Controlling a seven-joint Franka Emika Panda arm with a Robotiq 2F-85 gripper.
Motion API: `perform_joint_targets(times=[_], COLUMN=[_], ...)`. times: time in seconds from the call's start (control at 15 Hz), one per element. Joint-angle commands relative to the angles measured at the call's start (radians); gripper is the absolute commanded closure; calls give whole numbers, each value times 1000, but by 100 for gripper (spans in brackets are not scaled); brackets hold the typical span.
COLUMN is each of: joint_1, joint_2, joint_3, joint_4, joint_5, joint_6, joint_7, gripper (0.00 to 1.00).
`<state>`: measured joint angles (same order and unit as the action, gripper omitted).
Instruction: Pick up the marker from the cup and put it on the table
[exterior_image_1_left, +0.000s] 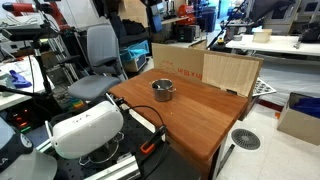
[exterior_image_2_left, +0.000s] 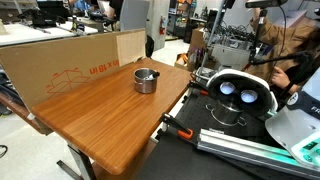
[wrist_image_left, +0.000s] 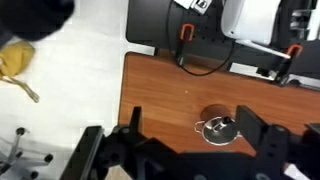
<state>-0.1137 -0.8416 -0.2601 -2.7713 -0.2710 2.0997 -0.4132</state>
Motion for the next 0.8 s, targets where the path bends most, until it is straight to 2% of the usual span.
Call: perform_joint_targets(times=[0.0,0.4,0.73], joint_1=[39,101,142], joint_2=[54,156,309], joint_3=[22,84,138], joint_4=[33,73,146], joint_5=[36,96,177], joint_6=[-16,-17,-12], joint_7=[23,79,141], gripper=[0,0,0])
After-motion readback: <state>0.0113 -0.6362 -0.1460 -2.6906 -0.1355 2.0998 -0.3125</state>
